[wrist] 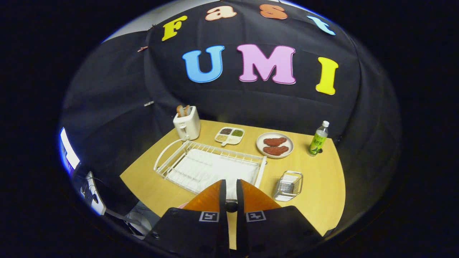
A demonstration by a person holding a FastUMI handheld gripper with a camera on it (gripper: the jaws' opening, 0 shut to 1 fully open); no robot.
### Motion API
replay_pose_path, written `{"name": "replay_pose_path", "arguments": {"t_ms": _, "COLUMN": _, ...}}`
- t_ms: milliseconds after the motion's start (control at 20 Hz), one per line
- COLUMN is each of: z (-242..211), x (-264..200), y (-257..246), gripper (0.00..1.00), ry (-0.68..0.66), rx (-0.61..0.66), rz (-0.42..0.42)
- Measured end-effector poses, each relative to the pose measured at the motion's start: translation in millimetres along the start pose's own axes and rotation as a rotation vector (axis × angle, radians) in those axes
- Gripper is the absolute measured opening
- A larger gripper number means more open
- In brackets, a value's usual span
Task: Take the plate from the dish rack, then take the spoon from the basket and place it into the plate.
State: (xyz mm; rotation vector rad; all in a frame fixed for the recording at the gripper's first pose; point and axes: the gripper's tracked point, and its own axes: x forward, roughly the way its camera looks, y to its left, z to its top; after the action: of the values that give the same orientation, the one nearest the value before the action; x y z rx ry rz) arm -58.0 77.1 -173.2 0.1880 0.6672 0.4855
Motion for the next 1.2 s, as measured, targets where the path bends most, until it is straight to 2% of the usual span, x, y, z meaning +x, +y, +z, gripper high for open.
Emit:
{"name": "replay_pose_path", "arguments": {"t_ms": 250, "z": -54.9, "x": 26.9, "y": 63.7, "gripper": 0.12, "ry": 0.083, "rx": -0.019, "rz": 0.1}}
{"name": "replay_pose_path", "arguments": {"t_ms": 550, "z": -90.5, "x": 66.6, "y": 106.1, "gripper": 0.12, "ry": 0.085, "rx": -0.101, "rz": 0.187}}
{"name": "replay_pose_path", "arguments": {"t_ms": 750, "z": -127.8, "x": 66.4, "y": 100.0, "gripper": 0.12, "ry": 0.141, "rx": -0.146, "rz": 0.208}}
{"name": "replay_pose_path", "arguments": {"t_ms": 1000, "z": -164.9, "x": 52.9, "y": 79.7, "gripper": 0.14, "ry": 0.229, "rx": -0.133, "rz": 0.236}}
{"name": "replay_pose_path", "arguments": {"t_ms": 1200, "z": -197.3, "x": 57.8, "y": 59.1, "gripper": 0.18, "ry": 0.295, "rx": -0.219, "rz": 0.187}}
